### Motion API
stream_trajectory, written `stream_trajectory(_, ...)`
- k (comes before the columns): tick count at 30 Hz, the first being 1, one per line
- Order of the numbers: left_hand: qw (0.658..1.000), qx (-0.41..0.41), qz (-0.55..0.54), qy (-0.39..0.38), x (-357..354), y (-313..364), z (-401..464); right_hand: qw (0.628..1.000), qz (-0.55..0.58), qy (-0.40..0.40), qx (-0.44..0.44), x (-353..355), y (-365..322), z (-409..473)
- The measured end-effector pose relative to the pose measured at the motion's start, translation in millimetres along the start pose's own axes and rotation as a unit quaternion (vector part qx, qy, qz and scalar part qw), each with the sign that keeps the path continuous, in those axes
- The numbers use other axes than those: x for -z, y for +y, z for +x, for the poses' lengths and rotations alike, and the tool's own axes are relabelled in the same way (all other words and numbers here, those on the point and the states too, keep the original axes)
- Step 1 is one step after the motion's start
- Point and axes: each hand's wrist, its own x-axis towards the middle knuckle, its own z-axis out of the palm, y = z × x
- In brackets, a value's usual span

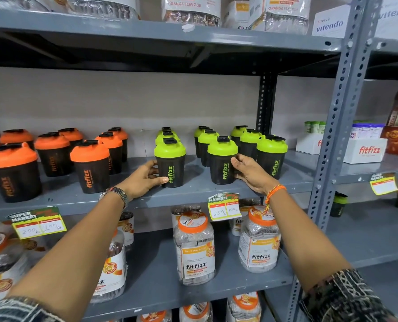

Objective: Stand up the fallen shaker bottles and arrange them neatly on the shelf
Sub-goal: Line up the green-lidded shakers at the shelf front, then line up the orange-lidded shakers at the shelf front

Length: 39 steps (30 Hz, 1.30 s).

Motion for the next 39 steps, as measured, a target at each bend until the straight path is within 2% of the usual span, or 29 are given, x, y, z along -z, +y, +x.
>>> stream_trajectory(8,0.999,0.023,-0.024,-0.012,2.6,3.5,-4.4,1.0,0.005,0.005,-0.008,-1.8,-3.0,-4.5)
stream_trajectory(11,0.999,0.032,-0.041,0.007,7.0,4.2,-11.0,1.0,0.008,0.027,-0.011,0.4,-3.2,-9.5)
stream_trajectory(14,0.996,0.017,-0.067,0.058,10.3,8.6,-31.5,0.989,-0.04,0.14,0.034,0.4,-0.8,-21.4)
stream_trajectory(17,0.986,-0.055,-0.103,0.123,19.8,11.8,-74.0,0.933,-0.113,0.297,0.168,-21.3,-0.8,-34.7)
stream_trajectory(20,0.973,-0.087,-0.117,0.179,51.1,14.1,-116.3,0.882,-0.105,0.357,0.287,-76.7,-10.1,-43.9)
stream_trajectory(23,0.945,-0.121,-0.104,0.287,94.3,4.4,-141.1,0.88,-0.114,0.322,0.331,-148.6,-19.0,-46.1)
stream_trajectory(25,0.92,-0.138,-0.107,0.352,123.3,-6.6,-154.0,0.905,-0.072,0.263,0.326,-197.3,-21.6,-40.0)
stream_trajectory(28,0.888,-0.155,-0.094,0.422,155.0,-23.9,-169.9,0.954,0.014,0.162,0.253,-253.9,-24.6,-27.0)
stream_trajectory(32,0.849,-0.138,-0.089,0.502,202.9,-50.7,-186.3,0.986,-0.035,0.052,0.151,-303.5,-28.1,5.3)
stream_trajectory(33,0.852,-0.12,-0.088,0.501,214.5,-56.4,-188.6,0.991,-0.037,0.034,0.124,-311.3,-29.9,13.0)
stream_trajectory(35,0.881,-0.056,-0.064,0.466,236.1,-69.3,-188.6,0.996,-0.054,0.004,0.077,-320.3,-33.3,27.9)
stream_trajectory(37,0.921,-0.008,-0.037,0.388,255.3,-79.0,-183.6,0.997,-0.061,-0.027,0.046,-321.6,-31.5,41.6)
stream_trajectory(39,0.956,0.001,-0.002,0.293,271.6,-85.7,-177.5,0.997,-0.028,-0.06,0.049,-322.4,-28.3,53.0)
